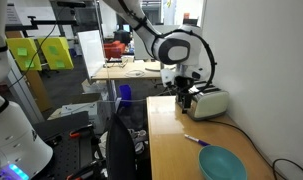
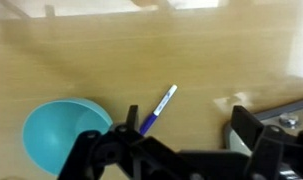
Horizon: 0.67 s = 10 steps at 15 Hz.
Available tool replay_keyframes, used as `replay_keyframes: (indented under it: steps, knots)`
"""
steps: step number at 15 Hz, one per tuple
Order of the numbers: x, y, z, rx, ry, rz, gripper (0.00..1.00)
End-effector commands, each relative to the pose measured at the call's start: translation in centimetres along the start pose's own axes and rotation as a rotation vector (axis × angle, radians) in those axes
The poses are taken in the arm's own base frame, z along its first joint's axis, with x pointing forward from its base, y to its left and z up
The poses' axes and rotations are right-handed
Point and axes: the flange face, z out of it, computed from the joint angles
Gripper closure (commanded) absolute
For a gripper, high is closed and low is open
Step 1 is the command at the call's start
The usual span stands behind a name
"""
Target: Put the pen in the bowl
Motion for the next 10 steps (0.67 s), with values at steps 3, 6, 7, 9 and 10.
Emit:
replay_keyframes:
  steps: [3,6,7,9,10]
  knots:
    - [5.1,-0.9,6.0,0.088,-0.087,0.234,0.00]
    - [6.3,-0.3,9.1,0.102,-0.117,0.290,0.00]
    - [6.6,0.0,10.0,0.099,-0.118,0.307,0.00]
    - [7.3,1.0,11.5,0.085,-0.113,0.356,0.00]
    - [7.5,1.4,12.2,0.085,-0.114,0.372,0.00]
